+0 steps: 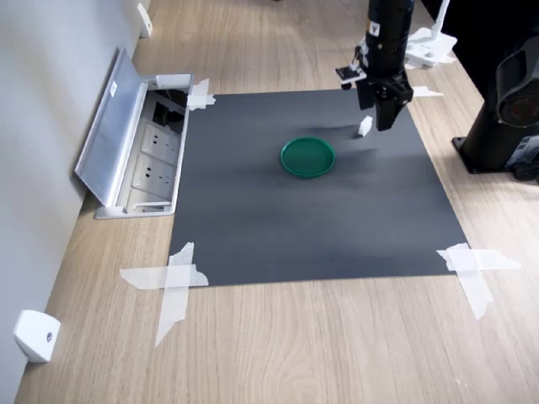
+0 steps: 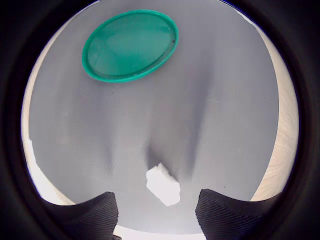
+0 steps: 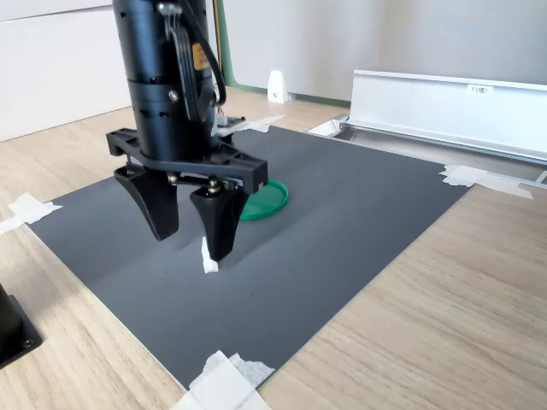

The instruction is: Grasp a white terminal and put it on the green lid.

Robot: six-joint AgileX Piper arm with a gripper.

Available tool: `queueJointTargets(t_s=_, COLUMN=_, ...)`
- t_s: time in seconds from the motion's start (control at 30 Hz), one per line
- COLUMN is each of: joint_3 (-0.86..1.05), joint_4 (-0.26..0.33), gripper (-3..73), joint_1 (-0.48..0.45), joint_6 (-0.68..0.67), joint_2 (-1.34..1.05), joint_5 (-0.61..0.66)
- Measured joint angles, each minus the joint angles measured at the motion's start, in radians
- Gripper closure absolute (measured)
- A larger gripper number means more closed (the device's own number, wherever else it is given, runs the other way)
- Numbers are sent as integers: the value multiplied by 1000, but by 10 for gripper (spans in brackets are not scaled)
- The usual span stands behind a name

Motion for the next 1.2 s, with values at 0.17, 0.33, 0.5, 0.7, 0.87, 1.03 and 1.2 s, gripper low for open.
queueJointTargets(t_s=0.17, joint_3=0, joint_4=-7, gripper=28, joint_1=0, joint_6=-12, joint_2=13, joint_5=-45)
queueJointTargets(t_s=0.33, joint_3=0, joint_4=-7, gripper=28, joint_1=0, joint_6=-12, joint_2=44, joint_5=-48)
queueJointTargets(t_s=0.5, joint_3=0, joint_4=-8, gripper=55, joint_1=0, joint_6=-27, joint_2=51, joint_5=-55)
queueJointTargets(t_s=0.7, joint_3=0, joint_4=-10, gripper=182, joint_1=0, joint_6=-38, joint_2=75, joint_5=-61)
queueJointTargets(t_s=0.87, joint_3=0, joint_4=-10, gripper=350, joint_1=0, joint_6=-38, joint_2=81, joint_5=-65)
queueJointTargets(t_s=1.03, joint_3=0, joint_4=-10, gripper=501, joint_1=0, joint_6=-42, joint_2=81, joint_5=-88)
queueJointTargets(t_s=1.2, joint_3=0, joint_4=-5, gripper=589, joint_1=0, joint_6=-50, joint_2=78, joint_5=-89)
